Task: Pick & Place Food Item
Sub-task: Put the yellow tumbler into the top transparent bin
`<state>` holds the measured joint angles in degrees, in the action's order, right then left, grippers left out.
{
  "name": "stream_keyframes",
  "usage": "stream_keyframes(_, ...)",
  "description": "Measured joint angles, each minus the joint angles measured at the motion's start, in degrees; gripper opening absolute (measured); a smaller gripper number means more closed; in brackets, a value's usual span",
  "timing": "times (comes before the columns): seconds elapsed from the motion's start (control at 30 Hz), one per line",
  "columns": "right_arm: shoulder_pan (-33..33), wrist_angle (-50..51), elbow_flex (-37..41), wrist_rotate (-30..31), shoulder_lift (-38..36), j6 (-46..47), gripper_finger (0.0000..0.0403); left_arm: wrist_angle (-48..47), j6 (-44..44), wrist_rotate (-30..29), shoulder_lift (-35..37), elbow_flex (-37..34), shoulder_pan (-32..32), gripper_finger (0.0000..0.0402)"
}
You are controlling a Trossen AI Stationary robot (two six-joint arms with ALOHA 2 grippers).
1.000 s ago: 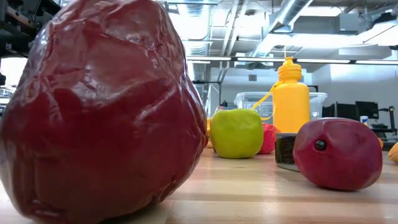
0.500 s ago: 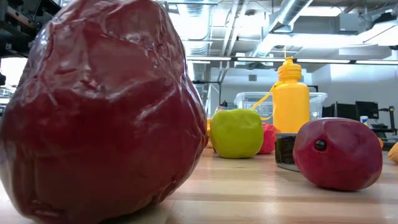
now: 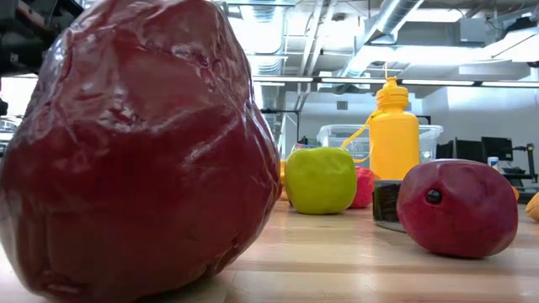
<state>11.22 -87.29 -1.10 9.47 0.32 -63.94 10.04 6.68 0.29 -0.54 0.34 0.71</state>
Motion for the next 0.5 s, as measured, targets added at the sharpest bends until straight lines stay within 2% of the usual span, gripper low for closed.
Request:
stream_keyframes(0.2,-0.01,0.0,0.0,0.01,0.0,0.0,0.0399,10.17,9.5,-2.44,0.0,0.0,0.02,0.0)
stream_keyframes(0.37,0.0,0.0,0.0,0.02,0.0,-0.02,0.0399,25.15,14.67,-2.44,0.0,0.0,0.02,0.0)
stream_keyframes(0.5,-0.01,0.0,0.0,0.01,0.0,-0.01,0.0399,37.01,15.01,-2.44,0.0,0.0,0.02,0.0)
